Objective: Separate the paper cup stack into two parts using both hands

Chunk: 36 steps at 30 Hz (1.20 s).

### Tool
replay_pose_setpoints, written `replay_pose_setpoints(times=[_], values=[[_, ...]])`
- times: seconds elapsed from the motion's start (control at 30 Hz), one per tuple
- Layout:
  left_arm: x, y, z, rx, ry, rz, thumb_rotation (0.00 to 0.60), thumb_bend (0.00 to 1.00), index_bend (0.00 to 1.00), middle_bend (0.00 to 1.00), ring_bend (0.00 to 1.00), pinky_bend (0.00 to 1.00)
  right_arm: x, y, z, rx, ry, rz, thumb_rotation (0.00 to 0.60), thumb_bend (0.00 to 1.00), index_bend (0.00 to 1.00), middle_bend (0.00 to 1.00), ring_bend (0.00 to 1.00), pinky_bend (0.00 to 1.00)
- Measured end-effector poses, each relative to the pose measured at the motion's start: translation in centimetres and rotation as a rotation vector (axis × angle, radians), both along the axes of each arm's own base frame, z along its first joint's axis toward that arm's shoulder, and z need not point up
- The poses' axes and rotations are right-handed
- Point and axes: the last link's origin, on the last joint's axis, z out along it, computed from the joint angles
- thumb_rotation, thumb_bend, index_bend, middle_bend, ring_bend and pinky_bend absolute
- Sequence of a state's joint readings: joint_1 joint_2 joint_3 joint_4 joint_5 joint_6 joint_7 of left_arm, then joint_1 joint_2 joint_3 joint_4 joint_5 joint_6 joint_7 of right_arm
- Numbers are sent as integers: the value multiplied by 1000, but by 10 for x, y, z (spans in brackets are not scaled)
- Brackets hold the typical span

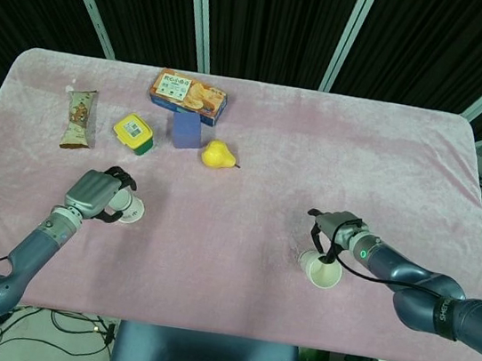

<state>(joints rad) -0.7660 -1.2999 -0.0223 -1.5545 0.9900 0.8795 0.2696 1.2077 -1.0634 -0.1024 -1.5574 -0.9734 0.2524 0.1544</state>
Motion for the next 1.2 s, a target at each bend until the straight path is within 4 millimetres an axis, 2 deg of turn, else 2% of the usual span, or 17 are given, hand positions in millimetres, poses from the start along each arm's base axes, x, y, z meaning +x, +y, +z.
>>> replay_pose_setpoints(times=[0.17, 0.37, 0.9, 1.2], values=[[4, -1, 4, -13, -22, 19, 600, 211, 216, 179, 4, 310, 3, 1, -2, -3, -2, -3, 600, 401, 404, 0, 110, 178], [9, -2, 9, -6, -43, 14, 600, 211, 216, 178, 0, 297, 7, 0, -1, -26, -22, -7, 600, 361, 330, 0, 110, 178], [8, -3, 12, 5, -43, 20, 600, 211, 220, 178, 0, 283, 7, 1, -2, -27, -16, -15, 600, 335, 171, 0, 110, 178], [8, -2, 16, 13, -49, 27, 600, 210, 220, 178, 0, 279, 10, 0, -2, -41, -26, -14, 600, 220, 65, 0, 110, 178]])
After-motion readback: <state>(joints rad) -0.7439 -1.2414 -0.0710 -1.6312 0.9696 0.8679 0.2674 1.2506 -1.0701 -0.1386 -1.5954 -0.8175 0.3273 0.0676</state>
